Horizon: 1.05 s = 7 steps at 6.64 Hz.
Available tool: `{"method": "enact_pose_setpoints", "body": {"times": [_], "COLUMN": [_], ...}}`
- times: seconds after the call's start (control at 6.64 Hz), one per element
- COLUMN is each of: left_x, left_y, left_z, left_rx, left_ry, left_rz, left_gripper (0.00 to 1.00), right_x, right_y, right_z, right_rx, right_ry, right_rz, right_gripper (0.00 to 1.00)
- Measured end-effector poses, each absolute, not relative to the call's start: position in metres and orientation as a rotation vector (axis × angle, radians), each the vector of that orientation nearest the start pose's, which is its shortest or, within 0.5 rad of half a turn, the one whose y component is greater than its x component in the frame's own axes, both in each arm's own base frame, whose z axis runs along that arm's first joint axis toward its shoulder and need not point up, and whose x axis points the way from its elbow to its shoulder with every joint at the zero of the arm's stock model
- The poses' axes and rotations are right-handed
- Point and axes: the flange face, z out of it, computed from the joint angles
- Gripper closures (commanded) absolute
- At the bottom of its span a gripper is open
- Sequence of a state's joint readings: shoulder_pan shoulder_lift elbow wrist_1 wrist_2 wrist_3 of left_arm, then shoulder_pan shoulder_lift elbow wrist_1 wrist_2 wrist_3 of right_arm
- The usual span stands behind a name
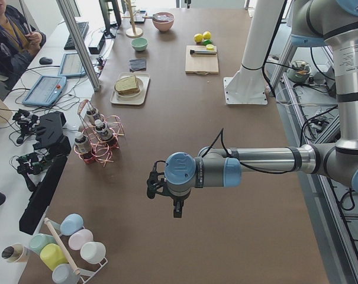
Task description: Make sandwich and place on tray
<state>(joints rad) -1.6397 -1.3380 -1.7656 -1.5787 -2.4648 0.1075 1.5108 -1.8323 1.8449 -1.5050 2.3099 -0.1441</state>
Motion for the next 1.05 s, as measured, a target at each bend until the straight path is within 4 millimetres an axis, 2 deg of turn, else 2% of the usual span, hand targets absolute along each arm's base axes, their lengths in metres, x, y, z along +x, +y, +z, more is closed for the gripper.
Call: {"method": "enact_pose_setpoints", "body": {"times": [0.75,1.05], "left_x": [-0.095,-0.096], "left_y": [-0.381,-0.38], "left_z": [0.66,0.665], "left_rx": [0.053,0.042], "left_ry": [0.847,0.844], "left_rz": [-0.008,-0.016], "left_gripper": [0.02,0.02], "right_x": [0.055,0.061], "right_y": [-0.387,-0.388], "right_z": [0.639,0.634], "right_rx": [0.085,0.102], "right_ry": [-0.726,-0.712], "right_rz": [-0.185,-0.179], "right_gripper": [0.0,0.0]}}
